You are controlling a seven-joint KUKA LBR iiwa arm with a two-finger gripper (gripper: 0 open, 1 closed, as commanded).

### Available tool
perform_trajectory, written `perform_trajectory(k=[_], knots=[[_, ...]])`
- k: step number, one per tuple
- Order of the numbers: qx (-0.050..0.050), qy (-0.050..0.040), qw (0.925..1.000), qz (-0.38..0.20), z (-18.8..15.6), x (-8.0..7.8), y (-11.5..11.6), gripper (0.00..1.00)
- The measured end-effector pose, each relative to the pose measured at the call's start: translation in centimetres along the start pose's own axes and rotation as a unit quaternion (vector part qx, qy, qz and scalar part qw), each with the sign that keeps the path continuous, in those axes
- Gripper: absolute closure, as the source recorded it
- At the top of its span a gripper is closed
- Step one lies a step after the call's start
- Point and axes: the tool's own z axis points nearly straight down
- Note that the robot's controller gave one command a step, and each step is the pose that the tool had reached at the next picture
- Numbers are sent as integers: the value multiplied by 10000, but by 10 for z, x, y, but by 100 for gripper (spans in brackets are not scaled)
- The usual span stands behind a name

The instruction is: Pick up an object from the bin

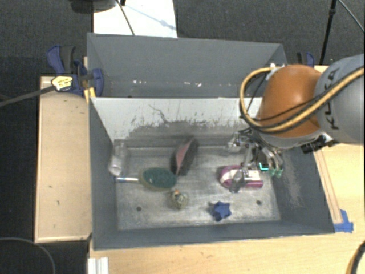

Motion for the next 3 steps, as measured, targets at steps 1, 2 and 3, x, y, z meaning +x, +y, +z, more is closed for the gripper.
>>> perform_trajectory(k=[1, 2, 3], knots=[[-6, -66, 9989, 459, 88, -1, -64, 0], [2, -101, 9990, 425, 83, -4, -62, 100], [7, -66, 9988, -476, -99, 1, -38, 100]])
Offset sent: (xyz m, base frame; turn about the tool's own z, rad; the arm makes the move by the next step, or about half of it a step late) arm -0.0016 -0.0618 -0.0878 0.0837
